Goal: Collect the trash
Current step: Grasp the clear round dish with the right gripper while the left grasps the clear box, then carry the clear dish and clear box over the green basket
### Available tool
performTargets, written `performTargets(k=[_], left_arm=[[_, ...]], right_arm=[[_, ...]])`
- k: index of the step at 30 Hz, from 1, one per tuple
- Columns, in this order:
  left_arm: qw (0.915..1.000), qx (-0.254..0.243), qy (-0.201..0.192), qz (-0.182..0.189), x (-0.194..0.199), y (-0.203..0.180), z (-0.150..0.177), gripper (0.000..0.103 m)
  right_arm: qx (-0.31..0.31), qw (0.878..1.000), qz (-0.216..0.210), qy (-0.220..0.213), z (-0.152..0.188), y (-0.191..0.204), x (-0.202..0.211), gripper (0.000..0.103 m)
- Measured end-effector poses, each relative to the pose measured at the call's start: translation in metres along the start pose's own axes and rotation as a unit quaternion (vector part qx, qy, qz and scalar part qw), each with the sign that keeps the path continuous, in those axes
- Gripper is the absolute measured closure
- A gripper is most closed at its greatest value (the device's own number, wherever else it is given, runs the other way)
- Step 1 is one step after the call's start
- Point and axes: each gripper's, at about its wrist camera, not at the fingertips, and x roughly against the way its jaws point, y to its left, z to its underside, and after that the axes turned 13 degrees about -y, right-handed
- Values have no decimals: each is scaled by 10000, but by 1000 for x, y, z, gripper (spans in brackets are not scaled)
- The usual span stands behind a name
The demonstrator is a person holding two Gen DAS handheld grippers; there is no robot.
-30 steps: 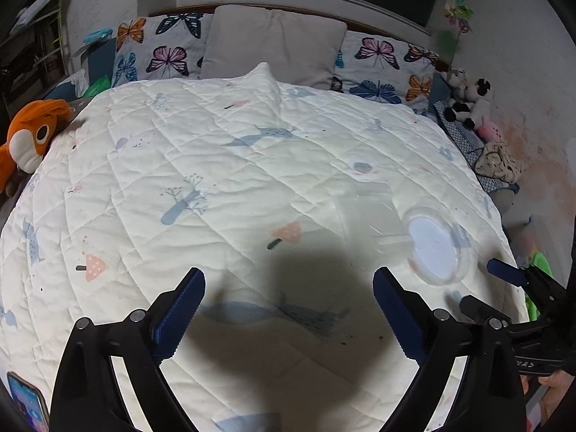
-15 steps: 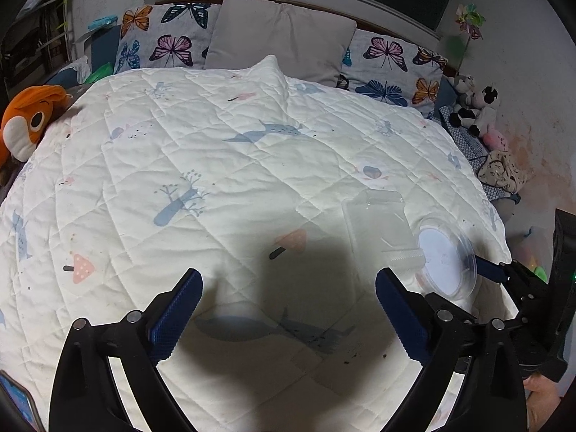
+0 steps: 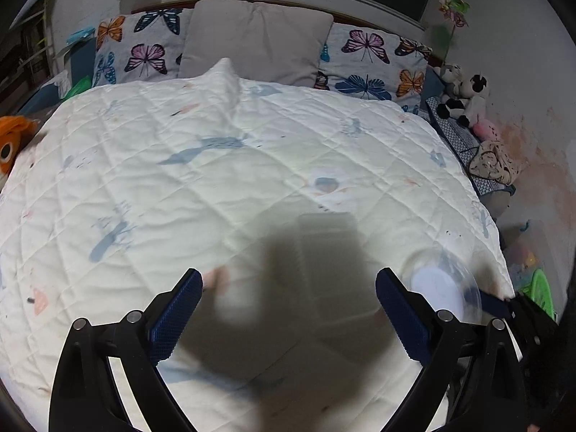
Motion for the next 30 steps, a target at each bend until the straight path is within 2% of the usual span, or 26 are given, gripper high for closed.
performTargets(k=[5,7,11,16,19,30], left_arm=[[9995,-234,19,-200,-16,-20,-5,11],[9994,-259,88,-212,-22,-22,-5,19],[9991,-269,186,-276,-32,-25,-4,24],[9990,-281,241,-237,-39,-28,-1,43],[9990,-336,199,-210,-38,-31,1,49],[9998,-119,120,141,-9,-29,11,51]], right_arm=[[-97,9999,61,-32,10,-13,16,15],[-154,9998,78,-43,12,-19,22,15],[-223,9997,110,-65,16,-25,29,15],[-277,9995,134,-107,23,-30,37,15],[-355,9992,120,-116,28,-32,42,15],[-716,9971,91,-236,46,-35,69,16]])
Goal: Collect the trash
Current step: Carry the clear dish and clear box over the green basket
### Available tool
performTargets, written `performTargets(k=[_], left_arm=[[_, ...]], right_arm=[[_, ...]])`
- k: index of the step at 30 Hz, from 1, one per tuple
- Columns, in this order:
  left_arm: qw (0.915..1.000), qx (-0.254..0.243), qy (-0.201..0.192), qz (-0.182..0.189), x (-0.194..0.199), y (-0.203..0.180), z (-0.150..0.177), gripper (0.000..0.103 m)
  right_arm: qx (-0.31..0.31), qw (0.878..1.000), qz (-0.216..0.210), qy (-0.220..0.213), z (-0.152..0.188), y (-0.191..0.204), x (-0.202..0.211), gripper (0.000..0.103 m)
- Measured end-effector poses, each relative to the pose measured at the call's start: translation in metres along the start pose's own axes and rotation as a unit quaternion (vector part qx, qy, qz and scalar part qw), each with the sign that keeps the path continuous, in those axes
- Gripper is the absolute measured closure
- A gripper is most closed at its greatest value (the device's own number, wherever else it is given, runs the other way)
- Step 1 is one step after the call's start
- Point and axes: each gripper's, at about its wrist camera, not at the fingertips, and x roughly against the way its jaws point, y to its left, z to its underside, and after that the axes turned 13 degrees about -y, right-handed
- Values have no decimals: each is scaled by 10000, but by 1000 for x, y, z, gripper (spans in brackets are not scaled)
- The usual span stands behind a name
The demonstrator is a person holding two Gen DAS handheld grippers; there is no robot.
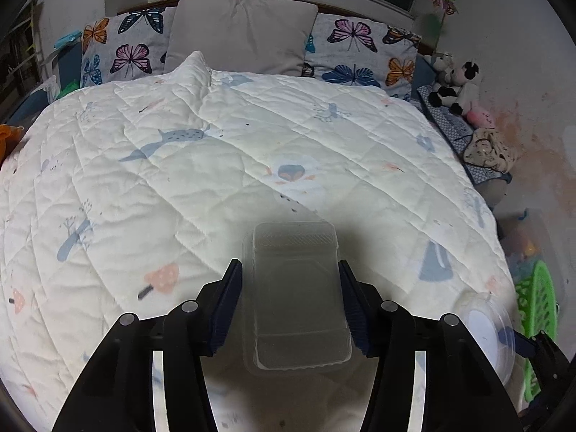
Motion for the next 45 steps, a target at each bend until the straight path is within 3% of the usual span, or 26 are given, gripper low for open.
performTargets(k=[20,39,45], left_arm=[[9988,-270,-82,407,84,-45,40,52],[9958,-575,-104,699,118,-106,57,52],[9940,-643,-60,882,120,-129,57,52]], right_arm=[[-137,9998,133,-51,37,9,70,16],[-501,9976,342,-341,53,-28,128,17],[-638,9950,603,-467,52,-55,147,17]])
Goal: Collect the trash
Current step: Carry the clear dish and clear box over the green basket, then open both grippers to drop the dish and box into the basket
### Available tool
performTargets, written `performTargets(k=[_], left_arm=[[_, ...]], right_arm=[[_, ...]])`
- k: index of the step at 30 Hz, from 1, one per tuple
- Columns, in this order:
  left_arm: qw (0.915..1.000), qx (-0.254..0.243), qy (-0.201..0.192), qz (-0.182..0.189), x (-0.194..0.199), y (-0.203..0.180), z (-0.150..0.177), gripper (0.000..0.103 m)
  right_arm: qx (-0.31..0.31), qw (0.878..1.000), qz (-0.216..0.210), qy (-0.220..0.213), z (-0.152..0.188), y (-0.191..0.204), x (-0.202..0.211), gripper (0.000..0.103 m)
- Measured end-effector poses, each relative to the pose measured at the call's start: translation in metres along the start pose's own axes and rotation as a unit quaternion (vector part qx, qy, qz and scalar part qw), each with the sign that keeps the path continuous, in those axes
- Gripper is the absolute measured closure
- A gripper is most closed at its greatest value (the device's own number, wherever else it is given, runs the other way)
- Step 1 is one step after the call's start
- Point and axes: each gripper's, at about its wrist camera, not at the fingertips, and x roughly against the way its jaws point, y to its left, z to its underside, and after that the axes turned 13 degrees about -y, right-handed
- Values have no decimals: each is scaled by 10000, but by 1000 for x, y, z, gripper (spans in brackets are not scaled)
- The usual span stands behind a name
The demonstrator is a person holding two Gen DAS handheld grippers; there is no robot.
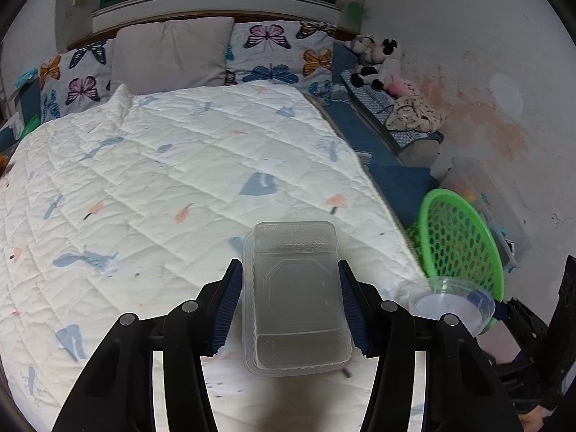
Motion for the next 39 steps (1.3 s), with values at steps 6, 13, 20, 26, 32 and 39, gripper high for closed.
performTargets(k=[6,13,20,26,32,39], left_arm=[[9995,-218,63,231,-12,-41,-1,52],[9975,-496,98,500,-25,-89,-4,52],[9953,-638,199,703,-41,-125,-2,52],[9929,-757,301,861,-55,-154,1,51],[9907,-823,427,995,-71,-180,8,51],[9885,-887,597,1066,-88,-200,22,51]], right_arm=[[-234,9983,532,-37,-3,-51,13,16],[-542,9922,1122,70,2,-111,24,16],[-888,9877,1274,189,12,-145,25,15],[-1059,9858,1297,151,17,-158,32,14],[-1068,9853,1334,20,18,-165,49,14],[-1083,9844,1384,-56,19,-172,63,15]])
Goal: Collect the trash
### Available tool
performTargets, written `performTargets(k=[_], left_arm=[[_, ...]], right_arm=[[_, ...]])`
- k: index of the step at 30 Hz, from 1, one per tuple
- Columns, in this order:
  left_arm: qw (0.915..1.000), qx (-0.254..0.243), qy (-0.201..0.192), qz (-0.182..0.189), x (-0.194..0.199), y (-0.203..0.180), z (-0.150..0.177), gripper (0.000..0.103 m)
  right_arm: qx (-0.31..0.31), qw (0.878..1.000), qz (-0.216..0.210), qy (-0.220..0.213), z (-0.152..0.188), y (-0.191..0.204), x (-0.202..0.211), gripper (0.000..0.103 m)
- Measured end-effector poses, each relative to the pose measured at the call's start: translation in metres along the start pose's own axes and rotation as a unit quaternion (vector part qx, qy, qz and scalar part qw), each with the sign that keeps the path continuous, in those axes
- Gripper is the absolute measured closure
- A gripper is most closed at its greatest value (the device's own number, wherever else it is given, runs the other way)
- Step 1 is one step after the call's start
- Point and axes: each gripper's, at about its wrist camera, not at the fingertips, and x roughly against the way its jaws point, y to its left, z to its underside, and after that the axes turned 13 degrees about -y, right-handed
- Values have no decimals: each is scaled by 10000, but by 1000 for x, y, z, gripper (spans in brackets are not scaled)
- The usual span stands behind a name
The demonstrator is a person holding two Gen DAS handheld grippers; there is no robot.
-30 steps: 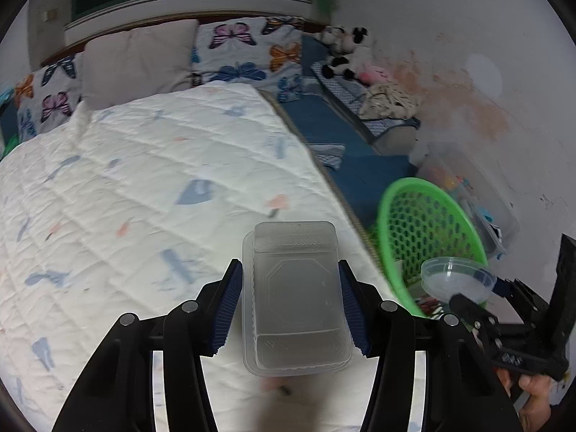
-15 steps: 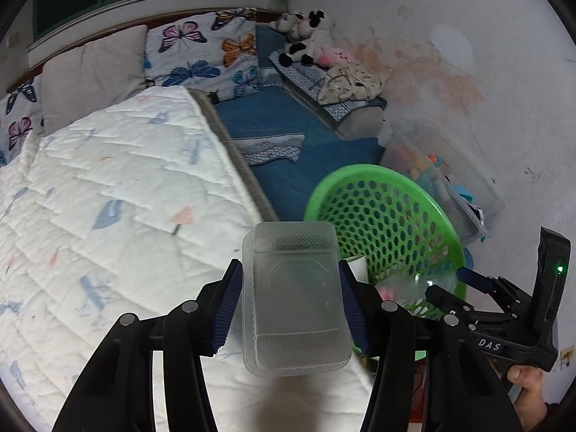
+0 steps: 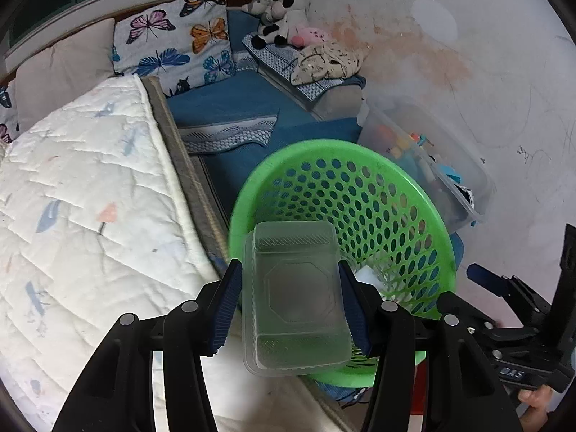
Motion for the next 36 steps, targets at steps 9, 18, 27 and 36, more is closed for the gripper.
performTargets(k=[9,18,27,36], left_arm=[[9998,-28,172,-5,-13,-10,6,51],[9999,16,135,31,-11,-9,7,39],[10000,73,48,25,10,4,11,37],[9992,183,-311,-162,56,34,15,28]], right_arm=[[-46,10000,-45,-47,3,-4,9,15],[13,9999,-128,-115,6,3,17,15],[9,9996,-234,-152,12,14,24,15],[206,9988,-377,-219,23,46,38,14]])
